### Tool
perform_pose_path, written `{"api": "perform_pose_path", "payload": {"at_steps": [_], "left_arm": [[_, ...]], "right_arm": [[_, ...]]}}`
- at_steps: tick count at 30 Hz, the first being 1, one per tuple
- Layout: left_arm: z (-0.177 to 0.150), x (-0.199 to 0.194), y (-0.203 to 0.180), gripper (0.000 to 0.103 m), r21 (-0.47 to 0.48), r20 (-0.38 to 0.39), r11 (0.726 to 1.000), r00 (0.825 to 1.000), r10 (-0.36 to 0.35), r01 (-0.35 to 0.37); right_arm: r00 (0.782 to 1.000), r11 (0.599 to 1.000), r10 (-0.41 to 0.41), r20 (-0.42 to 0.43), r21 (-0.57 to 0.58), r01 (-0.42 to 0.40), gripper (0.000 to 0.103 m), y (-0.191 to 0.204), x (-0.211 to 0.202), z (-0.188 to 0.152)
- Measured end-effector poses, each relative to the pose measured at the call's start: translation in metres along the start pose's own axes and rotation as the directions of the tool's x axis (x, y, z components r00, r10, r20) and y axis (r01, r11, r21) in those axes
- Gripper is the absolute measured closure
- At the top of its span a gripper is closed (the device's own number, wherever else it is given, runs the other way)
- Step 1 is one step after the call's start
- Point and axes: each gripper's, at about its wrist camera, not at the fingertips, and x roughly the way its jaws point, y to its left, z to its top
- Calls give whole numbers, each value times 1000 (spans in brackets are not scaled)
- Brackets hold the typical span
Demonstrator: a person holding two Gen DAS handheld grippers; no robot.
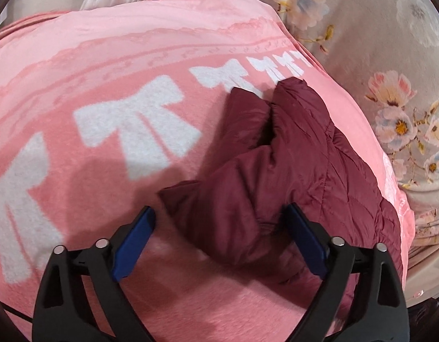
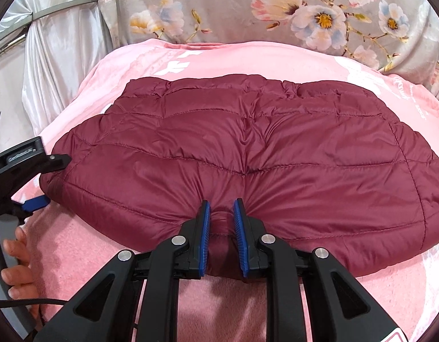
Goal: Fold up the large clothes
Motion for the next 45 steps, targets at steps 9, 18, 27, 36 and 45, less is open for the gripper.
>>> {"api": "perform_pose_path", "payload": {"at_steps": [9,18,27,36,45], "left_arm": [[7,-47,-46,88,129,43,985,991,-123,117],[-7,-109,-134,90,347,92,906,953,-288,240],[-62,-125,-247,90,584,28,764,935,-355,272],[-152,-77,-339,90,709,-144,630,940,-310,317],[-231,-8,-376,89,775,-194,581,968,-158,250]], "right_arm": [[999,998,27,20,50,-27,85,-9,-17,-8],[994,990,105,-28,100,-102,86,-25,-5,-7],[992,977,117,44,175,-123,87,-80,-77,-40],[992,964,-98,76,256,76,87,-171,-136,-78],[968,928,-251,6,285,239,87,-223,-151,-121]]}}
